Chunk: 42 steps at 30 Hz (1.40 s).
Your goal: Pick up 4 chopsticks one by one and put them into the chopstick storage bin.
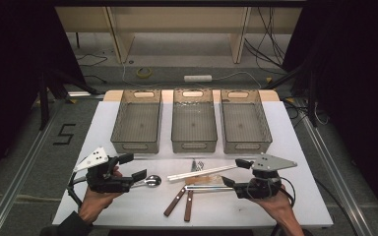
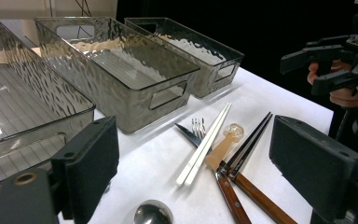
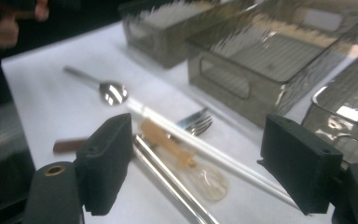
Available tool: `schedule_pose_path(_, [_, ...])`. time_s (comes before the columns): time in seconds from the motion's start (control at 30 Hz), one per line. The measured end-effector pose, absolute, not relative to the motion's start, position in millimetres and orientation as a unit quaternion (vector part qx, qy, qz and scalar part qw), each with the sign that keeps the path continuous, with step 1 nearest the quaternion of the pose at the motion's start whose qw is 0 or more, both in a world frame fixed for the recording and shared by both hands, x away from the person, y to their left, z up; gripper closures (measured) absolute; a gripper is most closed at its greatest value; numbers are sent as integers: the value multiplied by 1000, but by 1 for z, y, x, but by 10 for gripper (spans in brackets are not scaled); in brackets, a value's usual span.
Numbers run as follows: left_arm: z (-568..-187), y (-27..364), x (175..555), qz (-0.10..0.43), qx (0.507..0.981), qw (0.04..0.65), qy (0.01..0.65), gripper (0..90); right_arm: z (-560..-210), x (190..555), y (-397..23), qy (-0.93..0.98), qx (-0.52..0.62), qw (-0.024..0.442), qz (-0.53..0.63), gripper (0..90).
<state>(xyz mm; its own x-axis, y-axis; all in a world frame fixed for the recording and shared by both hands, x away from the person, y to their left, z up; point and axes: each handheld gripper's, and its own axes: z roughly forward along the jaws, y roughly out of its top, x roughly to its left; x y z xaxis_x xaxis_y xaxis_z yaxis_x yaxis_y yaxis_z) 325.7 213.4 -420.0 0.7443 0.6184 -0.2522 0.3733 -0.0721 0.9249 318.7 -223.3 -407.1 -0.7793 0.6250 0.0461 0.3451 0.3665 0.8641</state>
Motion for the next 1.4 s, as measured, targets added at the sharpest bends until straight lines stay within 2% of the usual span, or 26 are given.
schedule_pose_path(0.23, [-420,213,326,104,725,588,344,153,-402,332,-211,864,260,141,407,282])
schedule_pose_path(0.4, [-420,214,327,105,725,587,345,153,-407,341,-200,901,233,126,342,331])
schedule_pose_path(0.6, [-420,214,327,106,726,586,344,153,-422,348,-186,943,188,99,257,441])
schedule_pose_path(1.13, [-420,213,326,104,726,588,340,154,-446,354,-176,967,161,85,176,640])
schedule_pose_path(1.4, [-420,213,326,104,726,589,340,153,-452,354,-172,973,146,87,157,705])
